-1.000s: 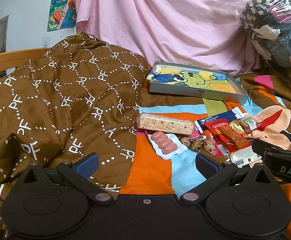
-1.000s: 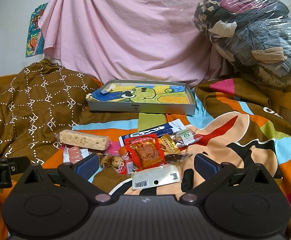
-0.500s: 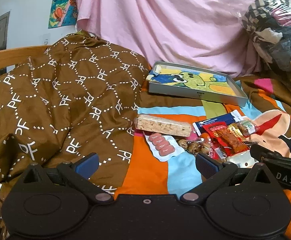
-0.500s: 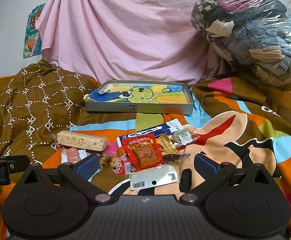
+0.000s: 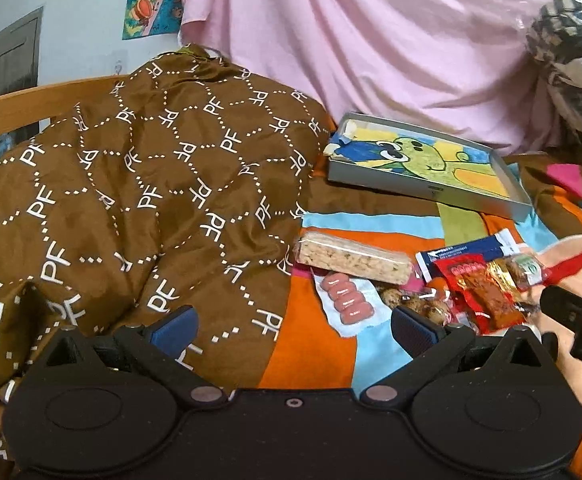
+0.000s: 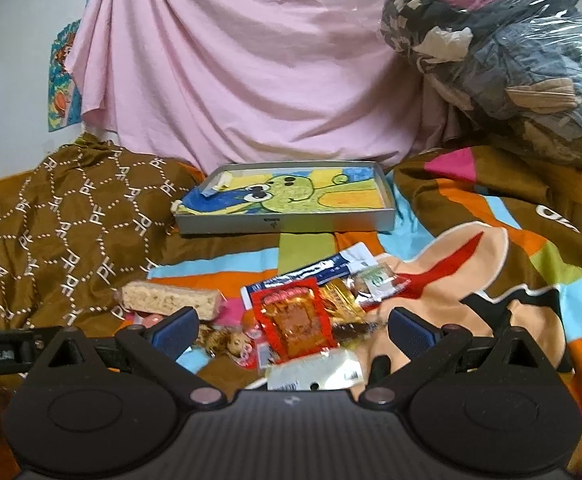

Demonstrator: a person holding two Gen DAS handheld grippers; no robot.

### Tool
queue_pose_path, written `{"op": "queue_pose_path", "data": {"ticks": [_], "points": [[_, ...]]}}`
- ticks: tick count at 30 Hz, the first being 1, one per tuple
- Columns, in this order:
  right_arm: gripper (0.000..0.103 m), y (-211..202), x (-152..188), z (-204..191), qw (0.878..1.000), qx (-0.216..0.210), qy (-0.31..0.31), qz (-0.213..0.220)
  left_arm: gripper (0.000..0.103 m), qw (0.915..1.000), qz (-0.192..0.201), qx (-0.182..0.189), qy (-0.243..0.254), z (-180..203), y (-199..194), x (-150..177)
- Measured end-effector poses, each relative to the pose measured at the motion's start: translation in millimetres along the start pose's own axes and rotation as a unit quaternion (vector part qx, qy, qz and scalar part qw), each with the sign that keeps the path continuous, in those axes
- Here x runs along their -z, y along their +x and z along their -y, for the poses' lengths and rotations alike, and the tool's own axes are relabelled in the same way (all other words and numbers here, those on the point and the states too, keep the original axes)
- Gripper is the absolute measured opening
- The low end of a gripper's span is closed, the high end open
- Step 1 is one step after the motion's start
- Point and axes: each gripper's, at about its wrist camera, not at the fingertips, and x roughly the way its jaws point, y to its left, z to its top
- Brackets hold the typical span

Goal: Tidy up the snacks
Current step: 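Lower the left gripper onto the wrapped rice-cake bar while the right gripper approaches the red spicy-strip pack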

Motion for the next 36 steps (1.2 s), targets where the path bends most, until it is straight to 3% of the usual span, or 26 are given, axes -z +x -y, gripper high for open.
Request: {"op": "queue_pose_path", "data": {"ticks": [7, 12, 16, 24, 29, 32, 36], "points": [[0.103, 15.7, -20.9, 1.3, 0.995, -0.070, -0.066, -0.017, 0.102, 0.9998, -0.016, 0.001, 0.016, 13.0, 23.0, -20.4], [0.103, 33.8, -25.0, 1.6, 0.981, -0.142, -0.119, -0.050, 0.102, 0.9991, -0.029, 0.027, 0.011, 21.3, 48.3, -34.1], [0.103, 52.6, -28.9, 7.8, 0.984, -0.127, -0.111, -0.066, 0.102, 0.9982, -0.041, 0.038, 0.019, 26.5, 72.2, -44.1], [0.103, 82.7, -34.8, 25.2, 0.988, -0.105, -0.073, -0.081, 0.102, 0.9923, -0.042, 0.032, 0.112, 38.5, 109.4, -55.8], [0.103, 91.0, -30.2, 23.7, 0.987, -0.110, -0.076, -0.086, 0.102, 0.9813, -0.038, 0.065, 0.177, 45.6, 129.1, -61.3], [0.103, 99.1, -24.8, 21.7, 0.983, -0.132, -0.083, -0.098, 0.102, 0.9701, -0.037, 0.103, 0.217, 49.6, 140.5, -67.9], [0.103, 110.9, -19.2, 20.1, 0.981, -0.132, -0.093, -0.104, 0.102, 0.9548, -0.063, 0.148, 0.250, 52.5, 164.6, -77.0]]}}
